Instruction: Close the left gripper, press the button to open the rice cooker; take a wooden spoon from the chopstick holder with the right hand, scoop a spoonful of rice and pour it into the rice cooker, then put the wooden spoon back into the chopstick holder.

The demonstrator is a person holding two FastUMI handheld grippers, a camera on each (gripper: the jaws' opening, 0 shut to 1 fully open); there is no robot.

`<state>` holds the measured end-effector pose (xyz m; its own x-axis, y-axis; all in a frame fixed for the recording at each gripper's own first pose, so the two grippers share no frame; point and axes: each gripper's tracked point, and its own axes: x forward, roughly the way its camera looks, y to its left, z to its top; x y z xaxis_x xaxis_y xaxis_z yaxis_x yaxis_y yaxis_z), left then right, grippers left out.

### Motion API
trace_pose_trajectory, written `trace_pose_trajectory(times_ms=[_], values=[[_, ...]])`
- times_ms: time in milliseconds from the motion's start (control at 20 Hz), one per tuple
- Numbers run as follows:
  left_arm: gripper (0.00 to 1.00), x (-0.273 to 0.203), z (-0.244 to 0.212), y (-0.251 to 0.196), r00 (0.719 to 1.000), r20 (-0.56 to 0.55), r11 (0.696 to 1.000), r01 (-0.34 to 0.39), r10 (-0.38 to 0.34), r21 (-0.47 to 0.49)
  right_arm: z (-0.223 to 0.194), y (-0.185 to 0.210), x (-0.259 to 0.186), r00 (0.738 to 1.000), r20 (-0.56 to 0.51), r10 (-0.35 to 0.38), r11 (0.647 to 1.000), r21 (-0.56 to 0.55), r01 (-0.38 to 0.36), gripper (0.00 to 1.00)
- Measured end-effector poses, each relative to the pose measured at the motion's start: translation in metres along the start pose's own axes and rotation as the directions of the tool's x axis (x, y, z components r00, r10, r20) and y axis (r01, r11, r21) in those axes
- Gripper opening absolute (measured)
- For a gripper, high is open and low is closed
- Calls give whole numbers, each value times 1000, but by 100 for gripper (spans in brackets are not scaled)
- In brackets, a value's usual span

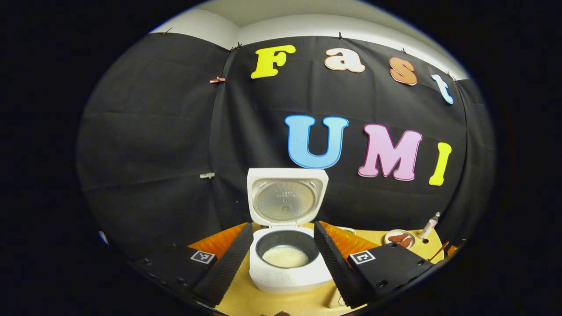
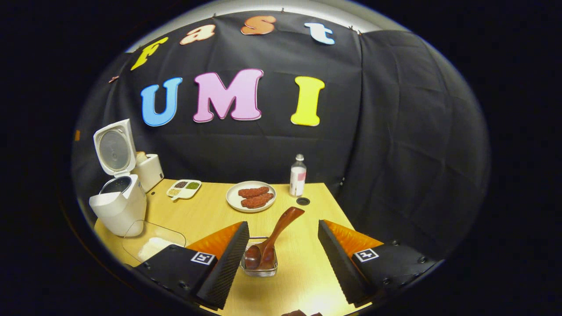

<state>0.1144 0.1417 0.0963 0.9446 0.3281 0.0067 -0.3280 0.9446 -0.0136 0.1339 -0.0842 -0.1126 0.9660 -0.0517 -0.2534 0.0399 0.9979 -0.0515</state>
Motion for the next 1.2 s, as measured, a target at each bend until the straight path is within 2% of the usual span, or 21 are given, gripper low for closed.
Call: trace_pose_trajectory(times_ms=[200, 350, 550, 700, 750, 950, 1150, 1200], values=[[95, 53, 52, 5, 998, 61, 1000, 4, -2, -23, 15, 22, -40, 998, 53, 29, 999, -27, -27, 100], [95, 92, 89, 1, 995, 100, 999, 25, -22, -34, 20, 37, -61, 997, 63, 47, 999, -2, -47, 98], [95, 151, 109, -7, 993, 103, 999, 50, -50, -1, 26, 44, -79, 997, 69, 39, 999, 16, -40, 98], [95, 199, 96, -11, 997, 67, 992, 39, -47, 122, 27, 47, -92, 998, 62, 26, 999, 36, -28, 98], [96, 212, 91, -15, 997, 59, 991, 45, -53, 130, 26, 48, -95, 998, 59, 21, 999, 40, -24, 98], [95, 255, 81, -19, 997, 49, 990, 54, -61, 129, 21, 42, -108, 998, 50, -33, 998, 62, 30, 98], [96, 280, 41, -3, 998, -64, 997, 34, -30, 73, 14, 40, -114, 998, 29, -50, 994, 99, 46, 98], [96, 282, 43, -4, 999, -43, 998, 33, -31, 50, 14, 37, -114, 998, 32, -56, 994, 101, 52, 98]])
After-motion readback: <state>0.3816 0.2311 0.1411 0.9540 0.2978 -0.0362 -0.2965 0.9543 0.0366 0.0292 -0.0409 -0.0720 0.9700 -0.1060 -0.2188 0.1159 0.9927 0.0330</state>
